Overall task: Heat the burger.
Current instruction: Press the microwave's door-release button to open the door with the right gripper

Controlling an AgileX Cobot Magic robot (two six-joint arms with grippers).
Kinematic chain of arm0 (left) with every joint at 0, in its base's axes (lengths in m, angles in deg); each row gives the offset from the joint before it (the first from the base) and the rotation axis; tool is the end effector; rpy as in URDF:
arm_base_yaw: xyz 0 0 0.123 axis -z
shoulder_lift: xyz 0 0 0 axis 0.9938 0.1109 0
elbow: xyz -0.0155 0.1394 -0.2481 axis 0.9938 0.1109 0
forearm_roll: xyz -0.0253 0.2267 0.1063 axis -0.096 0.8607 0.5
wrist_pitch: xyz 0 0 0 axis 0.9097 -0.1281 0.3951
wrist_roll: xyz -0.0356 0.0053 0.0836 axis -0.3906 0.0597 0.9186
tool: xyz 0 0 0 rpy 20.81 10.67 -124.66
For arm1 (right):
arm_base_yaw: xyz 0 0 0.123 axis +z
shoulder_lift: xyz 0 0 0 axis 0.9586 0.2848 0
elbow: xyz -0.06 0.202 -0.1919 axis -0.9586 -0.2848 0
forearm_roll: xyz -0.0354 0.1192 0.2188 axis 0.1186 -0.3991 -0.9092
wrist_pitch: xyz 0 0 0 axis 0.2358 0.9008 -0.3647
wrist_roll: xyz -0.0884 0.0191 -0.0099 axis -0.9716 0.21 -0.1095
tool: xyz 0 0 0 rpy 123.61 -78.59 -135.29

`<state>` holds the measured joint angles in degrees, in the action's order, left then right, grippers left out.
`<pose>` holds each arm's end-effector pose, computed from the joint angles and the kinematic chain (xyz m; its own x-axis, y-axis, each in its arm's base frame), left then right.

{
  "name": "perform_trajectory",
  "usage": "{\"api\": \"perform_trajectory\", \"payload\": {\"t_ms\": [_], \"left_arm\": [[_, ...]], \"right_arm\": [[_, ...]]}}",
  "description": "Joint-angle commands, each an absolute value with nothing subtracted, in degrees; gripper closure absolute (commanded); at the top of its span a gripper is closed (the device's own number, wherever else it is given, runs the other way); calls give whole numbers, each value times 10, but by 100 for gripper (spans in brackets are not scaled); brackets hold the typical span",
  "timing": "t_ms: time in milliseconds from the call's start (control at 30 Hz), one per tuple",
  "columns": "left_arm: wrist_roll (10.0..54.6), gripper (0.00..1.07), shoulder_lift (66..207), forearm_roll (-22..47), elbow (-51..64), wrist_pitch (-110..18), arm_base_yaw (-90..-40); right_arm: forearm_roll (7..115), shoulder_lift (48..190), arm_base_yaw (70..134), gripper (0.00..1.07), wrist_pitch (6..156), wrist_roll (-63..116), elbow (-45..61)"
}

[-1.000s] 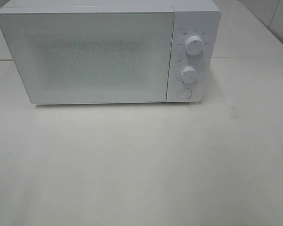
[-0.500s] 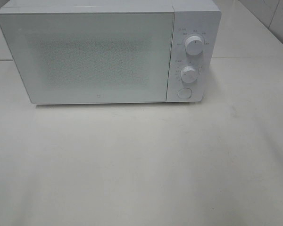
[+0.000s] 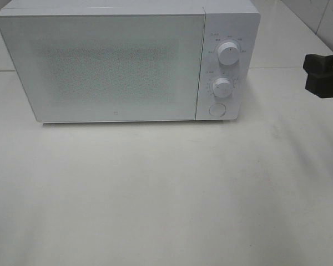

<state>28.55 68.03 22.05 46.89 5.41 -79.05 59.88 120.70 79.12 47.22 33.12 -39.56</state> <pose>-0.0098 -0.0064 0.2810 -0.4583 -0.0050 -0.8888 0.1304 0.9888 -0.0728 0.2225 0.0209 0.2246 -0.1530 0.0386 -0.9875 -0.0777 0.9957 0.0509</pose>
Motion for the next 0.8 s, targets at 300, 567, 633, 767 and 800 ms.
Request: {"api": "perform_trajectory", "payload": {"t_ms": [300,567,633,767,800], "left_arm": [[286,9,671,216,470,47,-792],[286,9,671,216,470,47,-792],[286,9,671,216,470,47,-792],[286,9,671,216,470,47,-792],[286,9,671,216,470,47,-792]], "right_arm": [[434,1339,873,36,298,215,-413],[325,1405,979,36,246,200,-412],[290,1426,1016,36,232,200,-412],[256,1445,1052,36,225,200,-406],[244,1451,1063,36,225,199,-402]]}}
